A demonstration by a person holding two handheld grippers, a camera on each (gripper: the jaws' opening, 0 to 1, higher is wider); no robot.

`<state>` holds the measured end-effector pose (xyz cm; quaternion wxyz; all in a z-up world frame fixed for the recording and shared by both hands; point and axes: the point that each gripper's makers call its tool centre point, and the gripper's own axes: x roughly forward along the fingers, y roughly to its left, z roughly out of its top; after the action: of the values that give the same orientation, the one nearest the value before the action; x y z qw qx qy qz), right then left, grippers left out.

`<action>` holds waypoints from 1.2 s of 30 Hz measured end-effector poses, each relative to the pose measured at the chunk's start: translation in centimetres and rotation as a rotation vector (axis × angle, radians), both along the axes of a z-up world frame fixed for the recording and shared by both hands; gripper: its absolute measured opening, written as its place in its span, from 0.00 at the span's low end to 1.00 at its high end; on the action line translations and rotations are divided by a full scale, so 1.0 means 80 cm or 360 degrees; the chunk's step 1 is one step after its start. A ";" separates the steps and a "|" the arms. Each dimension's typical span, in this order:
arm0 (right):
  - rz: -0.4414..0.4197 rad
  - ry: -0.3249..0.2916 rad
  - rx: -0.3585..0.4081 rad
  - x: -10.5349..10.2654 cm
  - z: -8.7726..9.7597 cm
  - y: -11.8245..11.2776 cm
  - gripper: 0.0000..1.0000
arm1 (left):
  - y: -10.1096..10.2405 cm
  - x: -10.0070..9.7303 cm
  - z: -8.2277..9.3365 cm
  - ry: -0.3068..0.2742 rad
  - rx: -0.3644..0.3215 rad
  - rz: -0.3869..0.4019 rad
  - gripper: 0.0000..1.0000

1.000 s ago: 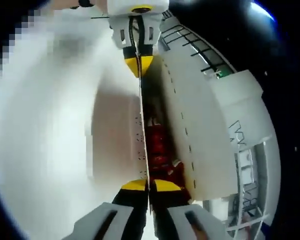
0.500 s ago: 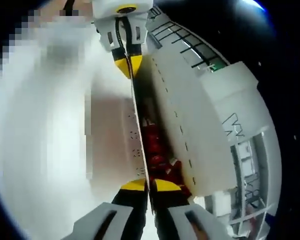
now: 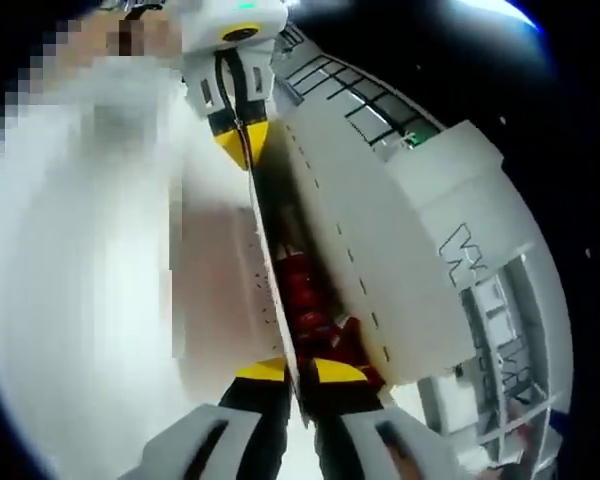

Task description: Tear open the coffee pouch, take out the coffee, and pour the coffee from the pouch into the cup

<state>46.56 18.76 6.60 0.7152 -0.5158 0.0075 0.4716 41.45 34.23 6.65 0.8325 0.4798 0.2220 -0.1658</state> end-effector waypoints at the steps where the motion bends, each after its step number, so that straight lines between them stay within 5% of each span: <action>1: 0.0010 0.0007 0.0014 -0.001 0.001 0.000 0.10 | -0.001 -0.001 0.000 0.0003 -0.0001 0.0000 0.05; 13: 0.0088 0.0378 0.0196 -0.017 0.013 -0.010 0.24 | -0.005 -0.002 -0.001 0.0014 -0.0033 0.0015 0.05; 22: 0.0178 0.0804 0.0650 -0.035 0.067 -0.018 0.26 | -0.004 -0.004 0.000 0.0029 -0.0041 0.0027 0.05; 29: 0.0240 0.0972 0.0873 -0.042 0.105 -0.048 0.26 | -0.004 -0.006 0.002 0.0040 -0.0049 0.0037 0.05; 32: 0.0177 0.0961 0.0857 -0.038 0.103 -0.061 0.26 | -0.004 -0.006 0.002 0.0042 -0.0053 0.0034 0.05; 36: 0.0040 0.1097 0.0916 -0.035 0.104 -0.067 0.25 | -0.004 -0.006 0.001 0.0046 -0.0053 0.0034 0.05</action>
<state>43.77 13.38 14.91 0.7794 -0.1085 0.1076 0.6076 40.97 33.91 6.74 0.8388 0.4610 0.2363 -0.1675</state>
